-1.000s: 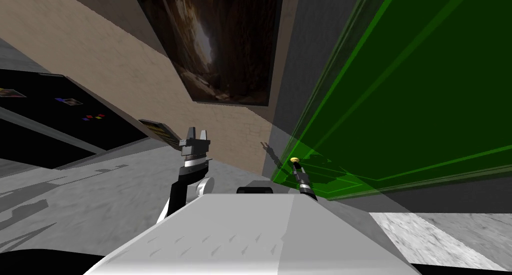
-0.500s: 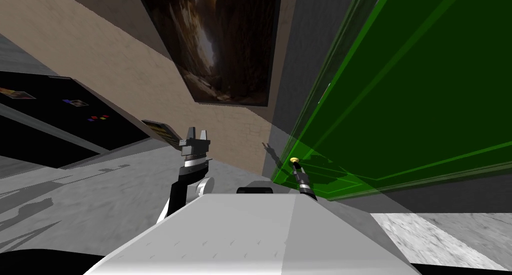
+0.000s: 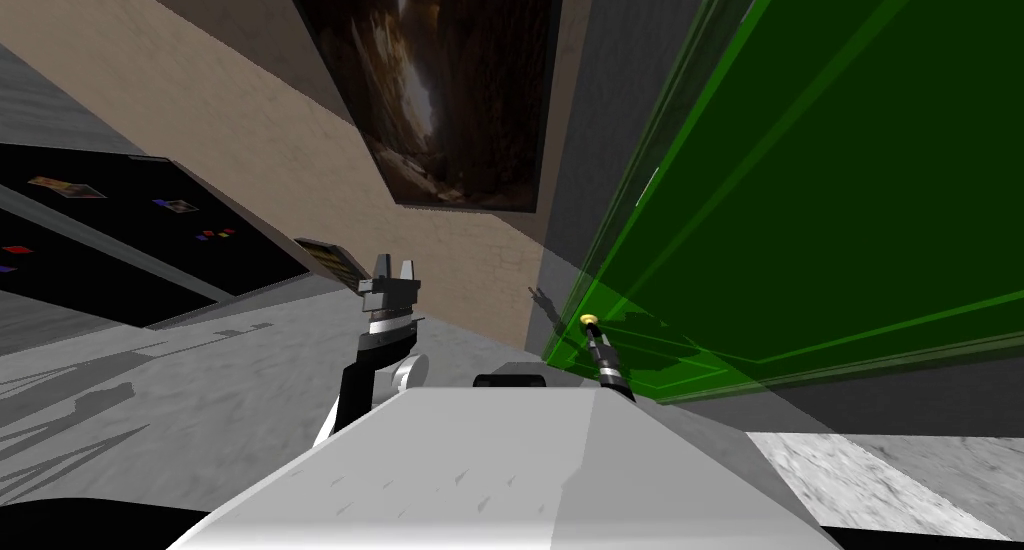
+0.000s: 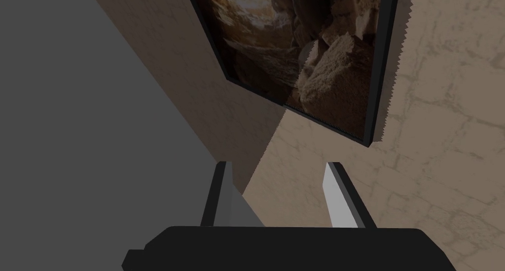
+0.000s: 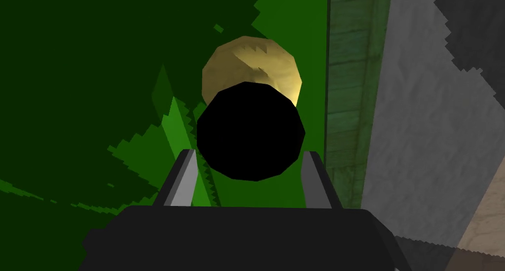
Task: Pull the door open
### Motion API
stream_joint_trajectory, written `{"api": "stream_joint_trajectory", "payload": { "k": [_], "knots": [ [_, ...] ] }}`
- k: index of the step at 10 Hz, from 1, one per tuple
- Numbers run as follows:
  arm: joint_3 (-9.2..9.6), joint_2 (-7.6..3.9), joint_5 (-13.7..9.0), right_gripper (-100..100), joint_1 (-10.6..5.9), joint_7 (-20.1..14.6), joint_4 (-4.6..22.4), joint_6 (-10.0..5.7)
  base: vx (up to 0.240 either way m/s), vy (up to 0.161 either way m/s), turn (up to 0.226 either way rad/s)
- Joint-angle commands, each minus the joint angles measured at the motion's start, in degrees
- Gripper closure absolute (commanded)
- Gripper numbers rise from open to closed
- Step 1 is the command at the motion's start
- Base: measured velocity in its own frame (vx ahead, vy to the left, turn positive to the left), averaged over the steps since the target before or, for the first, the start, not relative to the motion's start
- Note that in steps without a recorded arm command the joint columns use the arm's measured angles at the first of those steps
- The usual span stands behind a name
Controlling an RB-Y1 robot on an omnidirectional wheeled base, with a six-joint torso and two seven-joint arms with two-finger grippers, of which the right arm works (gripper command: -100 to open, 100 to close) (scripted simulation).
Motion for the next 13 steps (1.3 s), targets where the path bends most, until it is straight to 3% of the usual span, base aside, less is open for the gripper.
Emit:
{"api": "stream_joint_trajectory", "payload": {
  "k": [1,5,7,8,13],
  "knots": [
    [0.71,-0.37,-1.5,100,0.13,-2.9,-0.1,-0.08,-0.039,-0.015,0.062],
    [1.87,-0.93,-3.6,100,0.27,-7.9,-0.1,-0.18,-0.031,-0.010,0.033],
    [3.11,-1.53,-5.9,100,0.43,-11.6,-0.1,-0.28,-0.031,-0.012,0.060],
    [2.23,-1.37,-4.3,-100,1.28,-8.8,-0.4,-0.79,-0.025,0.013,-0.003],
    [0.30,-0.89,-1.2,-100,4.35,-2.8,-0.9,-3.23,-0.026,0.047,-0.035]
  ]
}}
